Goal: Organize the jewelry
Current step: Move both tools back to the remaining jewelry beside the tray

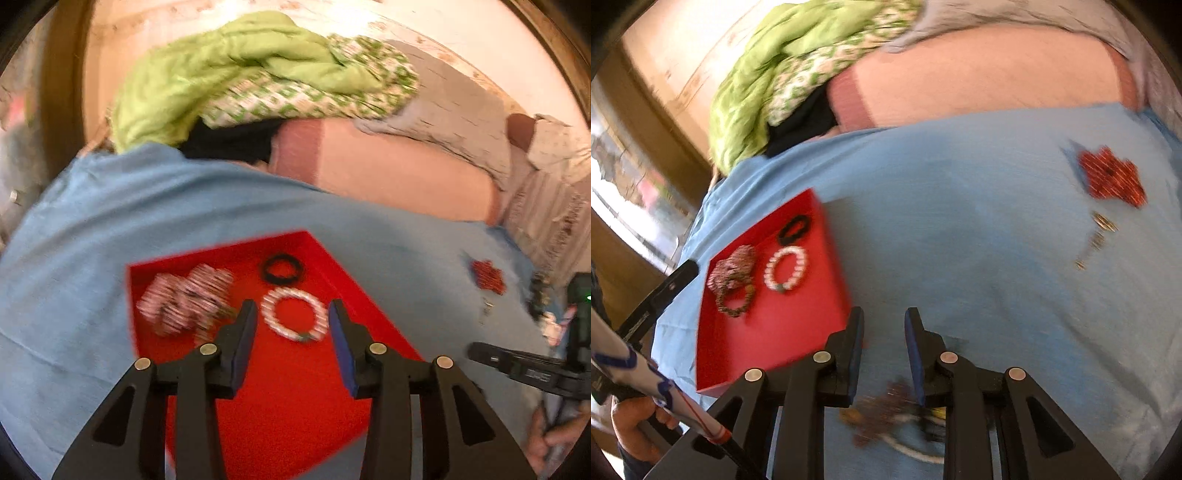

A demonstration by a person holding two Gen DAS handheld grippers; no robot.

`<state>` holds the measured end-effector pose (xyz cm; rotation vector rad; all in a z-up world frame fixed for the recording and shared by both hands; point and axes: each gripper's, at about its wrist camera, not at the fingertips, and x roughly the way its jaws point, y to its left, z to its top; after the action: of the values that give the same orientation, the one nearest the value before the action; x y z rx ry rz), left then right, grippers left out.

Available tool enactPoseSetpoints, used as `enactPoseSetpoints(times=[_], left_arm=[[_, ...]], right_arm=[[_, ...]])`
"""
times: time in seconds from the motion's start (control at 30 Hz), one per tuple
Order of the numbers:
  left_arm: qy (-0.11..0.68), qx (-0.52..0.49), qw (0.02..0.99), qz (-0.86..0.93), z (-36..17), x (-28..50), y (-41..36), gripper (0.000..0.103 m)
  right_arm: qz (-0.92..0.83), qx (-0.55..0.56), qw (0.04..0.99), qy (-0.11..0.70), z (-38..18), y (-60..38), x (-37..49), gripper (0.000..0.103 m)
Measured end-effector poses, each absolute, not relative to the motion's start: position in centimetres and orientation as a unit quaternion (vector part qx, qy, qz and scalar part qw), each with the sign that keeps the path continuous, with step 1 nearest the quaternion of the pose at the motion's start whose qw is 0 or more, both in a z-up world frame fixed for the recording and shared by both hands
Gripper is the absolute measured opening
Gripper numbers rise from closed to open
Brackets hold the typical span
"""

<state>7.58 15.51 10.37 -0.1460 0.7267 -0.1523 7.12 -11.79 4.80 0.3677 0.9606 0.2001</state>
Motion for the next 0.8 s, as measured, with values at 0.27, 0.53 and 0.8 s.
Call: enactPoseSetpoints(times=[0.27, 0.53, 0.8], left_arm=[[0.402, -0.09, 0.891, -0.192, 8.8, 6.0, 11.0, 0.039], [0.427, -0.051, 0.873, -0.23, 7.3, 5.2, 7.9, 0.038], [0.447, -0.029, 0.852, -0.273, 6.6, 4.8, 6.2, 0.038]], right_arm=[[0.103, 0.182, 0.848, 0.487, 3.0, -14.7, 6.9, 0.025], [0.123, 0.146, 0.832, 0.521, 1.5, -15.8, 5.9, 0.024], [0.129, 0.07, 0.842, 0.518, 1.9, -13.2, 4.8, 0.008]])
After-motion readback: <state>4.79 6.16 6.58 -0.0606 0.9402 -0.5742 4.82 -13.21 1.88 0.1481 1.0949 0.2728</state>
